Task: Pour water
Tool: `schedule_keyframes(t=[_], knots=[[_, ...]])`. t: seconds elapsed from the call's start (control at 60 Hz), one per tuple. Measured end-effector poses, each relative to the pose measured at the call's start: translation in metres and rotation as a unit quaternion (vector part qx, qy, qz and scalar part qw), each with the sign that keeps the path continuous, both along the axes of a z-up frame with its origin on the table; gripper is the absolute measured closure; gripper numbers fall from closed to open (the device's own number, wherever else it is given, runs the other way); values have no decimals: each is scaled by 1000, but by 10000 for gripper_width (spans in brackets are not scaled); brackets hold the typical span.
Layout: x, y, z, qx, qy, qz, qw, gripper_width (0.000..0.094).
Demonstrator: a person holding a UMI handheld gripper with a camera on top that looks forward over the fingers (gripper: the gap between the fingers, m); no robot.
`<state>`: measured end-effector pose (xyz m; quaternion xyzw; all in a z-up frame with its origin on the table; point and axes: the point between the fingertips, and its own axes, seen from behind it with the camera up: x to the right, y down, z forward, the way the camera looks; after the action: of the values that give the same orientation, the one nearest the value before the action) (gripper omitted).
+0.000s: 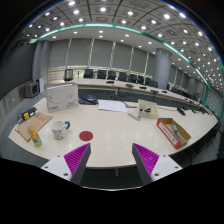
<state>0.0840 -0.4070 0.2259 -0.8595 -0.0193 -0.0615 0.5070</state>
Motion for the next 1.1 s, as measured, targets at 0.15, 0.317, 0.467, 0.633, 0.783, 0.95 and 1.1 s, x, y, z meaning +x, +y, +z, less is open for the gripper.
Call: schedule_keyframes(t=[0.15, 0.317, 0.467, 0.633, 0.783, 0.95, 1.1], knots=[[-48, -11, -18, -6, 21, 37, 999, 75], [-143, -16, -41, -10, 55, 95, 994, 77], [-242, -5, -65, -11, 79, 143, 987, 75], [-338, 30, -94, 5, 99, 151, 984, 71], [-399, 73, -122, 22, 97, 140, 985, 83], [-429, 116, -147, 41, 91, 113, 989, 216], [-440, 140, -164, 50, 81, 99, 991, 411]])
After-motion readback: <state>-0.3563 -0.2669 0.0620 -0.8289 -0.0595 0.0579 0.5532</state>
